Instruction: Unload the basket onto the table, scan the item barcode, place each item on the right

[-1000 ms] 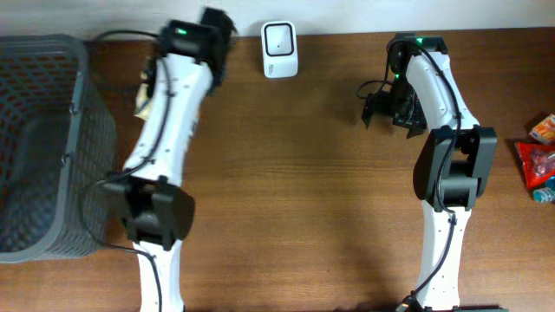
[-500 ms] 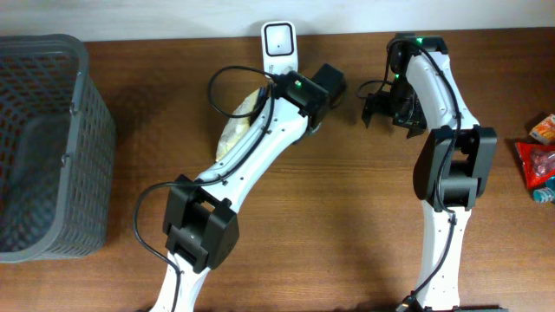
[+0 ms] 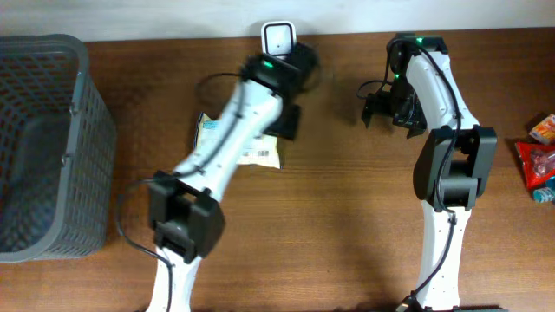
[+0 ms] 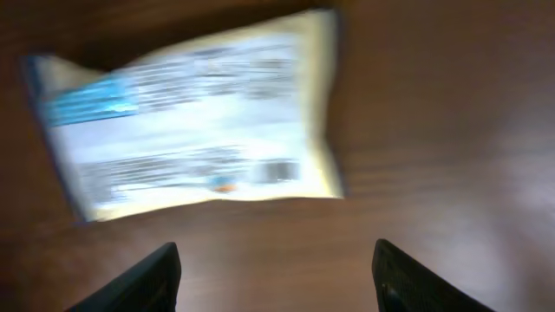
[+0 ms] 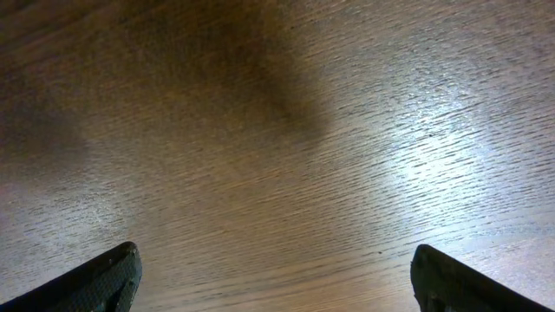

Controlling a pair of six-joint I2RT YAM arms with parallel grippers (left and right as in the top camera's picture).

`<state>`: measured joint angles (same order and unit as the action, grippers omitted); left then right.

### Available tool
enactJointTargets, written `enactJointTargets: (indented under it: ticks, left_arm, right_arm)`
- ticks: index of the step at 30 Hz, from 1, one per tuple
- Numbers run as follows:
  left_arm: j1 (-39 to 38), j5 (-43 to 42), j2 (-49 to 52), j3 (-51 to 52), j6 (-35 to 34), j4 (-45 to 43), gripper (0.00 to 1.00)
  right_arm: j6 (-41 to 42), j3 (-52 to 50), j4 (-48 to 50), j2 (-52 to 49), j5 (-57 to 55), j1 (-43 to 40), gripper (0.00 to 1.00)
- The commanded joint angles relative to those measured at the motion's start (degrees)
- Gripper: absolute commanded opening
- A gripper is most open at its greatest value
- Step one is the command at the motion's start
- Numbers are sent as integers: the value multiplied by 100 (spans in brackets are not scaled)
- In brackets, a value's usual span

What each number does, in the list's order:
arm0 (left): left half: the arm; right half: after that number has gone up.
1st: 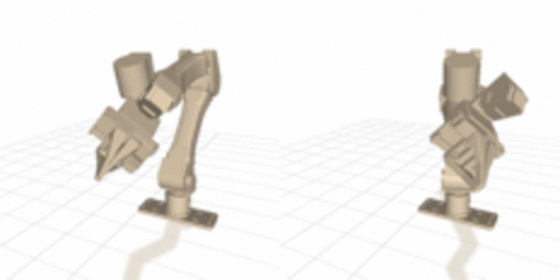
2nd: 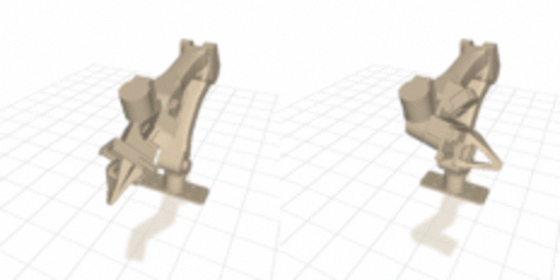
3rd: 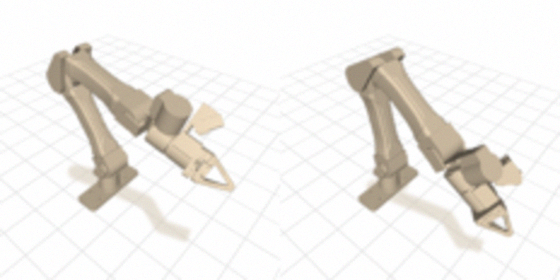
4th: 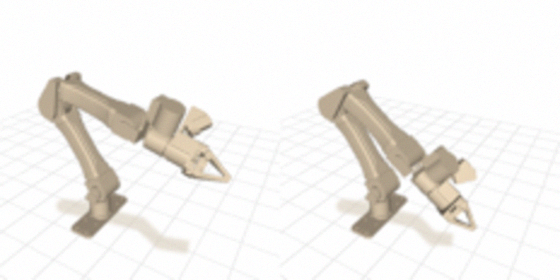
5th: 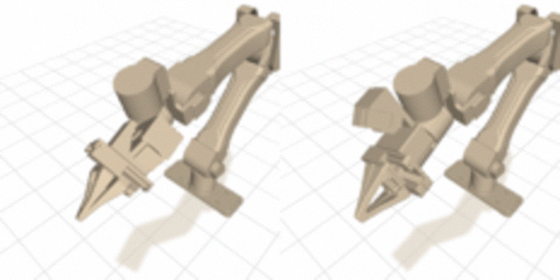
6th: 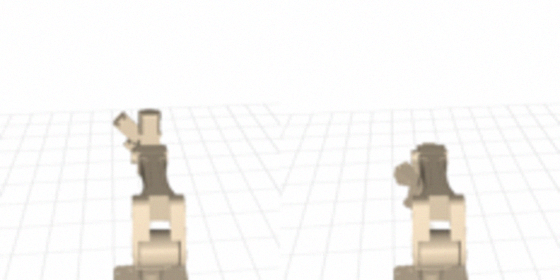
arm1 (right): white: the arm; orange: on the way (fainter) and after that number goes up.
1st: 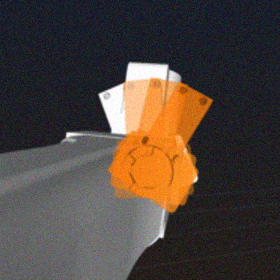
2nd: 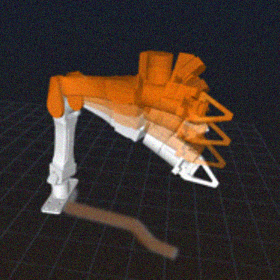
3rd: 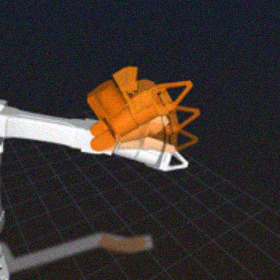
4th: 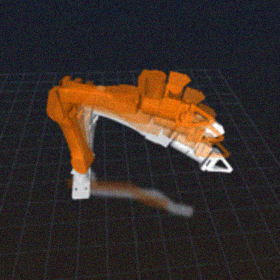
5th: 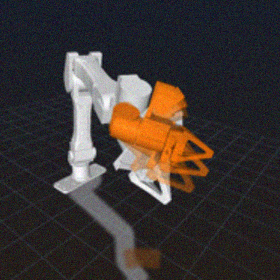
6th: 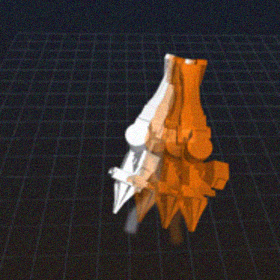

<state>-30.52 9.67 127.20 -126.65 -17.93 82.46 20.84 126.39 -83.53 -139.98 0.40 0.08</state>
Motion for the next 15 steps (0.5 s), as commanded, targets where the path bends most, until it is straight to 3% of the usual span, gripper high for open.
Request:
enactJointTargets:
  ticks: [1, 9, 15]
  left_arm:
    - [734, -127, -57, -96, 90, 170, 74]
    - [1093, -426, -57, -96, 90, 157, 92]
    - [1099, -201, -55, -90, 92, -251, 98]
  right_arm:
    - [50, 85, 0, 66, -70, -11, 98]
    - [50, 85, 0, 66, -70, -11, 98]
    - [50, 85, -2, 66, -70, -11, 98]
